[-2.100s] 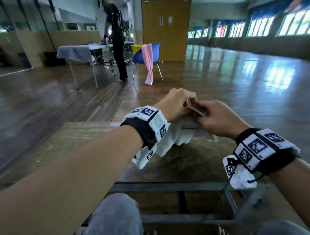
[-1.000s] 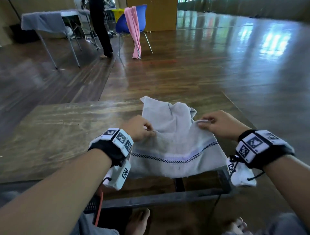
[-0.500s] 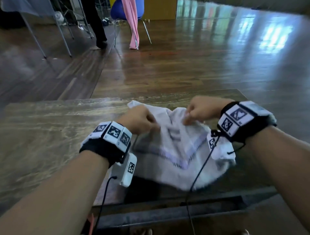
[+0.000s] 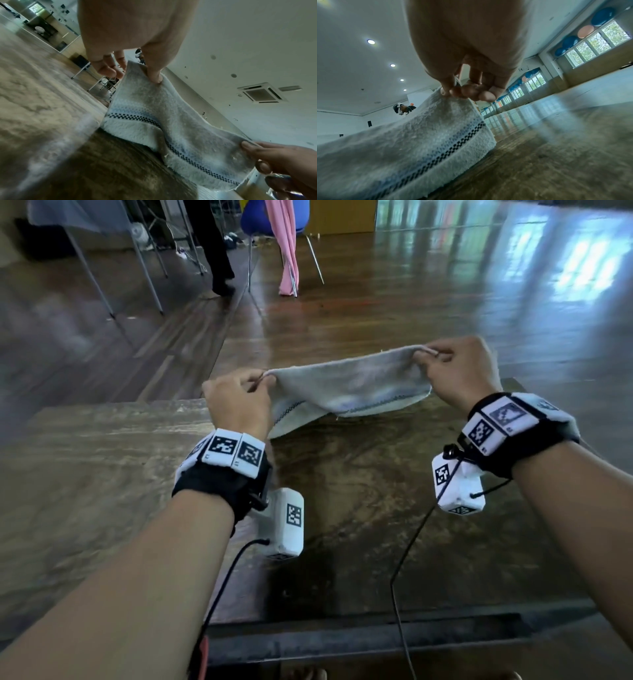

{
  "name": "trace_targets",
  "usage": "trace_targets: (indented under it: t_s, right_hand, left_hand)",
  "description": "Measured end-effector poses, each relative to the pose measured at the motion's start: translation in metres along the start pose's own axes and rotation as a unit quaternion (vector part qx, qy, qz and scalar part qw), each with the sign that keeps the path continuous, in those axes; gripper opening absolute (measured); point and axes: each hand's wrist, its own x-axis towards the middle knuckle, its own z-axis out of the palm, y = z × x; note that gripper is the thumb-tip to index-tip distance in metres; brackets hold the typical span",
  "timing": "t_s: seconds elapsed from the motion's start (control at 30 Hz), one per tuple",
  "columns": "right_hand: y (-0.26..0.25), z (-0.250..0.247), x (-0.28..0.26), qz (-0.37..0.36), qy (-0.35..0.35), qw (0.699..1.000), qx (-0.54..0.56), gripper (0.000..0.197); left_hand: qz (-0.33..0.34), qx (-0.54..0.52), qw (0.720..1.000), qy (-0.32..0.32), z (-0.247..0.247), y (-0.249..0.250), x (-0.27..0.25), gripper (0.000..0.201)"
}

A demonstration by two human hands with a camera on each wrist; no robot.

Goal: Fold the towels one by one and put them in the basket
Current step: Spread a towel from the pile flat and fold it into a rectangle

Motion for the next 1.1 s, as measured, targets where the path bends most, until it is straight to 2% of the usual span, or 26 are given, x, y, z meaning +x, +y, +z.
trace_targets:
  t_s: [0.07,0.2,0.27,0.3,0.33,0.43,0.47,0.53,0.6,0.63,0.7,0.8,0.9,1.0,1.1]
  right_hand:
    - [0.003,0.000,0.000,0.029,-0.007,0.999,0.041,0.014]
    - [0.002,0.001,0.011,0.087,-0.038,0.980,0.172,0.014]
    - [0.002,0.002,0.017,0.070,-0.019,0.973,0.221,0.017]
    - [0.002,0.002,0.020,0.038,-0.003,0.968,0.250,0.018]
    - [0.000,0.001,0.022,-0.005,0.011,0.959,0.283,0.019]
    - [-0.006,-0.002,0.022,-0.109,0.048,0.926,0.359,0.021]
    - [-0.007,-0.002,0.023,-0.119,0.056,0.923,0.362,0.020]
    - [-0.001,0.002,0.023,-0.096,0.046,0.947,0.304,0.011]
    - [0.013,0.009,0.019,-0.022,-0.031,0.985,0.169,0.011]
    - [0.022,0.013,0.015,0.019,-0.085,0.989,0.115,0.007]
    - [0.037,0.018,0.009,0.079,-0.155,0.983,0.062,0.012]
    - [0.045,0.023,0.003,0.108,-0.207,0.971,0.044,0.017]
    - [0.043,0.031,0.000,0.083,-0.219,0.972,0.031,0.014]
    - [0.032,0.034,0.003,0.059,-0.184,0.979,0.063,0.019]
    - [0.026,0.034,0.011,0.043,-0.183,0.979,0.082,0.018]
  left_hand:
    - [-0.035,-0.007,0.999,0.003,-0.001,0.000,-0.001,0.014]
    - [-0.060,-0.054,0.997,0.000,-0.001,0.009,-0.004,0.011]
    - [-0.091,-0.120,0.989,-0.005,0.001,0.015,-0.005,0.011]
    - [-0.090,-0.164,0.982,-0.001,0.001,0.019,-0.006,0.013]
    - [-0.067,-0.191,0.979,0.009,0.002,0.023,-0.005,0.014]
    - [0.088,-0.194,0.975,0.061,0.001,0.039,0.002,0.015]
    - [0.118,-0.195,0.972,0.062,0.000,0.042,0.003,0.014]
    - [0.125,-0.162,0.978,0.035,0.004,0.033,0.005,0.013]
    - [0.054,-0.103,0.993,-0.036,0.012,0.010,0.002,0.014]
    - [0.009,-0.090,0.993,-0.076,0.017,-0.001,0.001,0.014]
    - [-0.056,-0.078,0.987,-0.131,0.025,-0.019,0.001,0.014]
    - [-0.083,-0.049,0.986,-0.139,0.032,-0.029,0.002,0.021]
    - [-0.114,-0.031,0.987,-0.107,0.038,-0.038,0.003,0.013]
    - [-0.186,-0.099,0.975,-0.072,0.045,-0.042,0.008,0.009]
    - [-0.233,-0.200,0.940,-0.150,0.060,-0.033,0.019,0.005]
